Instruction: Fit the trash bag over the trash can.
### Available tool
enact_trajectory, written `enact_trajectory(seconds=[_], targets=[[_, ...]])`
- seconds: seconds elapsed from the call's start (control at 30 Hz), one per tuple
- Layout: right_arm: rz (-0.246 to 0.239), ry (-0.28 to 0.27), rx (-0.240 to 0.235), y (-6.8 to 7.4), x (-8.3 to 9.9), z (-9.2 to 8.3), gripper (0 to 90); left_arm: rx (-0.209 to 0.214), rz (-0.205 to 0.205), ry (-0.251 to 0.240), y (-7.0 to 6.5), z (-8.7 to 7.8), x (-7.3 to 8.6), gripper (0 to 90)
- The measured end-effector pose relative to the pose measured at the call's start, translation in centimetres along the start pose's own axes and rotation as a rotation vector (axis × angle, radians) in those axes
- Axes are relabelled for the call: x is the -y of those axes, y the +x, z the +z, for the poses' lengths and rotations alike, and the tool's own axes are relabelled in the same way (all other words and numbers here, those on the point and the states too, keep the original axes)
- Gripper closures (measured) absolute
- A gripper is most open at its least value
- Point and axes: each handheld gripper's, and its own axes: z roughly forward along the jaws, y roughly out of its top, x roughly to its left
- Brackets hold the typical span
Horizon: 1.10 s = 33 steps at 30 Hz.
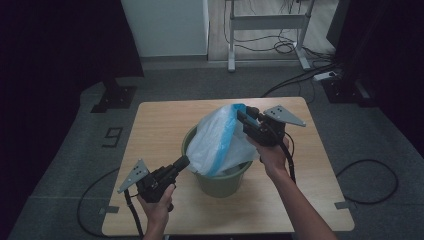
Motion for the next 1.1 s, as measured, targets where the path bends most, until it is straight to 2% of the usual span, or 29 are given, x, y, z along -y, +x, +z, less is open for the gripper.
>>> enact_trajectory(seconds=[0.4,0.53,0.7,0.83,1.1], targets=[[0.002,0.029,-0.035,0.9,0.6,0.7,57.8,0.004,-0.001,0.002,0.1,0.1,0.1,90.0],[0.005,0.037,-0.054,0.9,0.6,1.0,65.1,0.004,-0.002,0.000,0.1,0.1,0.1,90.0],[0.023,0.046,-0.098,0.9,0.6,1.5,78.4,0.004,-0.003,0.000,0.1,0.1,0.1,90.0],[0.029,0.048,-0.106,1.0,0.6,1.8,88.9,0.004,-0.003,-0.003,0.2,0.0,0.0,90.0],[-0.014,0.032,-0.092,1.2,0.4,1.2,89.2,0.014,0.006,-0.013,-0.1,-0.2,-0.3,89.7]])
